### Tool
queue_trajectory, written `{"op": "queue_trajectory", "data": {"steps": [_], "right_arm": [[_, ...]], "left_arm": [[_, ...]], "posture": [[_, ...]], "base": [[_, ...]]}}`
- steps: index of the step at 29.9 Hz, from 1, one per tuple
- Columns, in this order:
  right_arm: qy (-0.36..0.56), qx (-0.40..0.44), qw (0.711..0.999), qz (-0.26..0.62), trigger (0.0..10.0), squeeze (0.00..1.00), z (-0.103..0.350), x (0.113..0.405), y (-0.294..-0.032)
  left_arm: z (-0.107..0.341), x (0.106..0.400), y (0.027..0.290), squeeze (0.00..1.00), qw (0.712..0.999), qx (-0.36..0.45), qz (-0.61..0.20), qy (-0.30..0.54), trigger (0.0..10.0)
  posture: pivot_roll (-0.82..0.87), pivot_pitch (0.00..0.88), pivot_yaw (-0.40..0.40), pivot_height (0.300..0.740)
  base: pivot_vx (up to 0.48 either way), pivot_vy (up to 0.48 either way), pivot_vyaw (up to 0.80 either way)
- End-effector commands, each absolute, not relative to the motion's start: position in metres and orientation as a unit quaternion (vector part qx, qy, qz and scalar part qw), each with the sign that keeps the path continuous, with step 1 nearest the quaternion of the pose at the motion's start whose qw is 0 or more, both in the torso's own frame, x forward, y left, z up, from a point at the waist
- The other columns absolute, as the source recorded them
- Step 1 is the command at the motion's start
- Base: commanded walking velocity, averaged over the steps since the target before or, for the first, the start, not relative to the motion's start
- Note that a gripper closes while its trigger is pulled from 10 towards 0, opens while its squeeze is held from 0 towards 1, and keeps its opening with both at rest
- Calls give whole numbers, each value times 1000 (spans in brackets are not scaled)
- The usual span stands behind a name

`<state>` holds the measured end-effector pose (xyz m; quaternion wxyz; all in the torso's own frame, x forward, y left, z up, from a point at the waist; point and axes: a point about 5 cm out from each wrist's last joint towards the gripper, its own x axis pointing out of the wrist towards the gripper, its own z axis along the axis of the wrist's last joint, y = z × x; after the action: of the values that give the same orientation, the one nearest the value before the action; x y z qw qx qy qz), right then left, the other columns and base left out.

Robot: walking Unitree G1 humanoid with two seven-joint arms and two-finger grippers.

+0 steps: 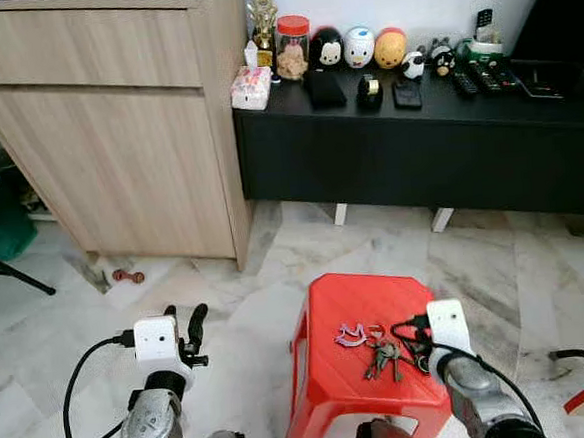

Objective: Hang keys on a hook

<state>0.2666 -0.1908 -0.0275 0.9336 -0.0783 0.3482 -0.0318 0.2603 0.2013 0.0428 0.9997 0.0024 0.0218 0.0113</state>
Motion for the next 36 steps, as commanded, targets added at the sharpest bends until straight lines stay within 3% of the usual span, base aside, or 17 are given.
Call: {"op": "queue_trajectory", "data": {"steps": [1, 5, 6, 7, 29, 36], "right_arm": [[366, -92, 925, -30, 10000, 1000, -33, 260, -193], [372, -99, 923, -14, 10000, 1000, -37, 256, -191], [374, -97, 922, -5, 10000, 455, -38, 256, -189], [374, -98, 922, 6, 10000, 0, -38, 255, -186], [377, -110, 919, 2, 10000, 0, -37, 260, -185], [353, -98, 930, 18, 10000, 0, -32, 266, -178]], "left_arm": [[42, 259, 201, 0, 1000, 5, 3, 29, 10000], [42, 261, 201, 0, 1000, 6, 0, 30, 10000], [42, 261, 201, 0, 1000, 7, -1, 30, 10000], [42, 262, 200, 0, 1000, 7, -2, 30, 10000], [47, 263, 193, 0, 1000, 4, -12, 21, 10000], [61, 265, 191, 0, 1000, 4, -16, -6, 10000]], "posture": [[151, 60, -79, 636], [148, 58, -75, 636], [148, 59, -74, 636], [148, 60, -74, 636], [161, 133, -85, 636], [162, 168, -86, 636]], "base": [[0, 0, 0], [0, 0, 0], [0, 0, 0], [0, 0, 0], [0, 0, 0], [0, 0, 0]]}}
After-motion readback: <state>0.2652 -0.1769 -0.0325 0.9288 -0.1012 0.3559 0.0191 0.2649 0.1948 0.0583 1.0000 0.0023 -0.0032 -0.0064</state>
